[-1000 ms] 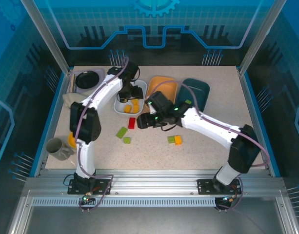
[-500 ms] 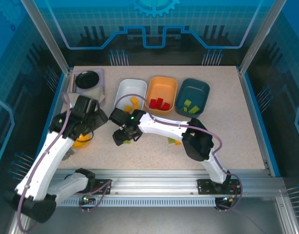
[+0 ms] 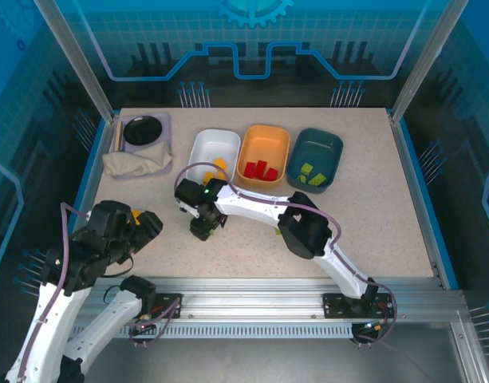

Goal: Sort the legos into containers by color

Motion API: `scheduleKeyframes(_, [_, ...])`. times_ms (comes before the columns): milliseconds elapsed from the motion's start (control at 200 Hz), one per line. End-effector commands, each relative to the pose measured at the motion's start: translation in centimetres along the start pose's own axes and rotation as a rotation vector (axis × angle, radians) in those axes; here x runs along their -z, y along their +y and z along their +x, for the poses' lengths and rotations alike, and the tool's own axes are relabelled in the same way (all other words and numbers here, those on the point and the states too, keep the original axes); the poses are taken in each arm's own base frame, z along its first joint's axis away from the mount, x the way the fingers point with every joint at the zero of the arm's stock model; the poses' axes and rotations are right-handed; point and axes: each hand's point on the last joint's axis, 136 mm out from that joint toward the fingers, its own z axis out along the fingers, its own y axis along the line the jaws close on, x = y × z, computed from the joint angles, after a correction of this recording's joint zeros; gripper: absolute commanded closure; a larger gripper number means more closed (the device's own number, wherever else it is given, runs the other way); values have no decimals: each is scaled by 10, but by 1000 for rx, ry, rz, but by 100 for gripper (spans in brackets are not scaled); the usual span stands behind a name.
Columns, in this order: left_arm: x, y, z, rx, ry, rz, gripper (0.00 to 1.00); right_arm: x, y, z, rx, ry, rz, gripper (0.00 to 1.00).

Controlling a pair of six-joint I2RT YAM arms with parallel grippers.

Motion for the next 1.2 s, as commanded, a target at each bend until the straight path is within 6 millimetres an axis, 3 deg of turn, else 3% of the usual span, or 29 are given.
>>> scheduleKeyframes(0, [-1,8,9,18,39,-32,15,-10,0,6,24,55,-21,44])
scheduleKeyframes(155, [-3,4,7,23,39,-25,15,-13,-5,6,-13,56,-23,59])
scheduleKeyframes(350, [-11,-18,11,-3,78,71,16,7,-8,4,-48,14,-24,80])
scheduleKeyframes(370, [-12,-23,12,-7,86,90,16,22,-10,0,-57,-17,-25,81])
scheduleKeyframes(475, [-23,-56,18,-41,151,213,17,59,-30,2,-138,-80,-4,82])
scheduleKeyframes(590, [-41,-91,24,-62,235,319,17,107,-82,17,-296,-169,37,83])
scheduleKeyframes(695, [-50,-123,18,-75,244,400,17,144,-155,46,-505,-236,95,83])
scheduleKeyframes(795, [-60,-156,15,-122,260,440,17,161,-227,89,-732,-260,158,83])
scheduleKeyframes(870, [-69,-180,20,-179,282,450,17,161,-275,120,-908,-249,180,83])
scheduleKeyframes(965, [-81,-207,29,-225,309,457,17,153,-321,140,-1066,-245,185,82])
scheduleKeyframes(1075, [-94,-231,37,-241,332,467,17,134,-361,142,-1186,-223,161,82])
scheduleKeyframes(1190, [-103,-248,41,-261,341,464,17,112,-391,131,-1227,-192,149,82])
